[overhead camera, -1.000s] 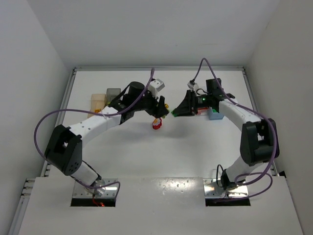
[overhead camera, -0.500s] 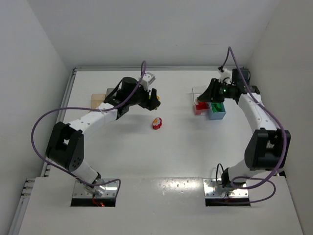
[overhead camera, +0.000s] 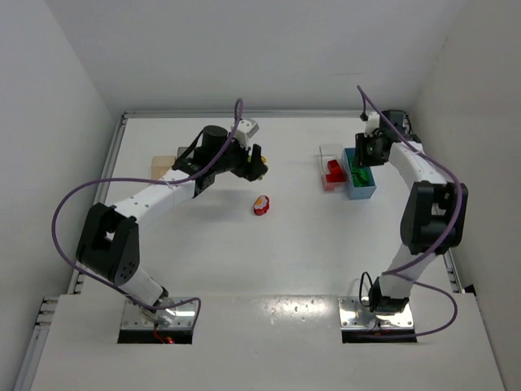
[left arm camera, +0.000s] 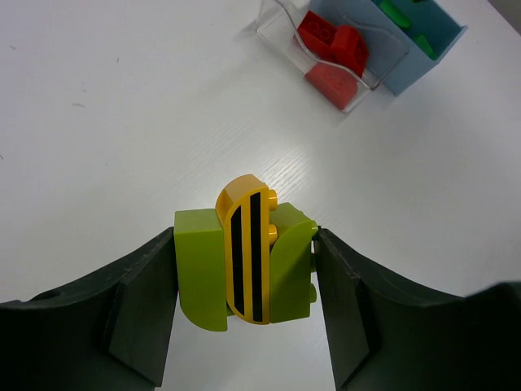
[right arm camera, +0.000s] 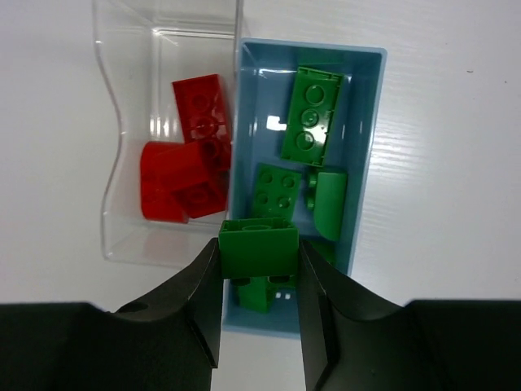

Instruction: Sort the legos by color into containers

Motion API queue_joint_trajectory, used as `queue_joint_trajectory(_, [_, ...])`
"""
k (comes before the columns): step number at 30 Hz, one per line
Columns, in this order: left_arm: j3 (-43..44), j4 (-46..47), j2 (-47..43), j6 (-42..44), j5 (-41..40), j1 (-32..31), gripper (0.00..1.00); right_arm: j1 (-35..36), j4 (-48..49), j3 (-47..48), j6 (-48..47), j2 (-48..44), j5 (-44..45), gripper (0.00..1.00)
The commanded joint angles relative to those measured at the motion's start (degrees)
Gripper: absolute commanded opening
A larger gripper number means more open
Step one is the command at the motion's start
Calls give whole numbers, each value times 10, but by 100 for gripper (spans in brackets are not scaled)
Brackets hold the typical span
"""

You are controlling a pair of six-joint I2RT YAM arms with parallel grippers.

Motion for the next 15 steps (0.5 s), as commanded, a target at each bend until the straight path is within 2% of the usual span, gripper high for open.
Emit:
queue_joint_trajectory(1, [31, 24, -5, 6, 2, -1, 16, -7, 17, 53, -22, 25, 25, 4])
queue_joint_trajectory(3, [31, 24, -5, 6, 8, -1, 16, -7, 12, 61, -22, 37, 25, 11])
queue_joint_trajectory(4, [31, 24, -5, 6, 8, -1, 16, -7, 12, 67, -22, 42, 25, 25])
queue_joint_trajectory(6, [31, 18, -5, 6, 14, -1, 16, -7, 7, 67, -17, 49, 25, 33])
queue_joint_trajectory(7, [31, 18, 0, 6, 20, -1, 16, -7, 7, 67, -17, 49, 31, 42])
queue_joint_trajectory(10, [31, 18, 0, 6, 33, -1, 16, -7, 7, 62, -11, 44, 31, 52])
queue_joint_trajectory(15, [31, 18, 6, -1, 55, 4, 16, -7, -5, 49, 2, 22, 26, 59])
